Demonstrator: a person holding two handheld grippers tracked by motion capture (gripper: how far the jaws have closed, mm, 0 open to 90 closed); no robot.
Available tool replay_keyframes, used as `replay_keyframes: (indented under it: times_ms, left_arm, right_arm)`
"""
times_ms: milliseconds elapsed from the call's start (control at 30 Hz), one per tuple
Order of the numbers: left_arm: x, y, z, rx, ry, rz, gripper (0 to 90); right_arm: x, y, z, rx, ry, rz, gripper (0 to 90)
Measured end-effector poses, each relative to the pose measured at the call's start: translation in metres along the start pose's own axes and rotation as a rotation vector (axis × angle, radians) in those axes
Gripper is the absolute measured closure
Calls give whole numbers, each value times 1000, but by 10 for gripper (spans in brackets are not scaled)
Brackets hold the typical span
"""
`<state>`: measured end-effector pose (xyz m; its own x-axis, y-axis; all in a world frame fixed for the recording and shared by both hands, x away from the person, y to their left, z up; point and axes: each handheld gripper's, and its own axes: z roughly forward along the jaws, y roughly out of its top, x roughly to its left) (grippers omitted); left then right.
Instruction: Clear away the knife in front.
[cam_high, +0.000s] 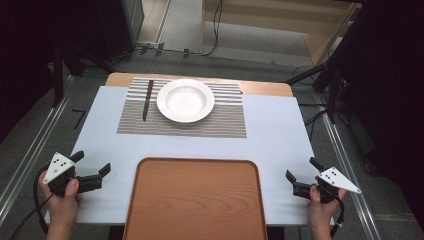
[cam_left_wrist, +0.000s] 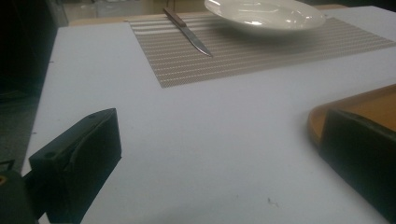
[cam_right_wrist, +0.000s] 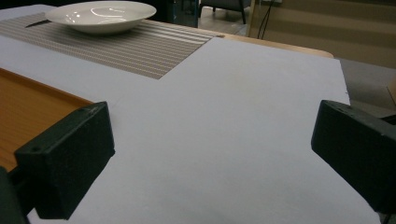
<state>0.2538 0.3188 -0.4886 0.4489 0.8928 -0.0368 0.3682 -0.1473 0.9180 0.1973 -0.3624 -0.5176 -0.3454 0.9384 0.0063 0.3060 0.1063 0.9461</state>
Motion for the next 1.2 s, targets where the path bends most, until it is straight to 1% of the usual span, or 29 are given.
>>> replay_keyframes:
  times_ms: [33, 67, 133, 267, 367, 467, 533, 667, 700, 733, 867, 933, 967, 1200]
  left_arm:
    - [1, 1, -1, -11, 2, -4, 0]
    - [2, 2, -2, -18, 4, -16, 0]
    - [3, 4, -3, -34, 18, -30, 0]
    - [-1, 13, -3, -46, 28, -16, 0]
    - [-7, 22, -3, -53, 21, 2, 0]
    - [-11, 32, 0, -46, 4, 0, 0]
    - [-12, 34, 1, -46, -1, 2, 0]
    - [-15, 46, 4, -53, 4, 6, 0]
    - [-16, 52, 7, -55, 1, 2, 0]
    - [-16, 52, 7, -55, 1, 2, 0]
    - [-16, 64, 16, -46, -1, -5, 0]
    - [-16, 69, 21, -42, -22, -16, 0]
    - [-15, 72, 23, -39, -28, -15, 0]
    - [-15, 90, 43, -33, -29, -5, 0]
  right_arm:
    - [0, 0, 0, 0, 0, 0, 0]
    - [0, 0, 0, 1, 1, 2, 0]
    - [1, 0, 0, -2, 3, -2, 0]
    - [2, -1, -1, -2, 6, -4, 0]
    - [2, -1, -1, -7, 8, -6, 0]
    - [2, -1, -2, -12, 11, -5, 0]
    - [2, -1, -2, -12, 14, -6, 0]
    - [2, -1, -2, -14, 17, -10, 0]
    - [2, -1, -2, -13, 19, -11, 0]
    - [2, -1, -2, -13, 19, -11, 0]
    - [3, -2, -2, -14, 17, -12, 0]
    - [3, -2, -2, -13, 16, -14, 0]
    - [3, -2, -2, -13, 17, -13, 0]
    - [3, -2, -2, -11, 18, -17, 0]
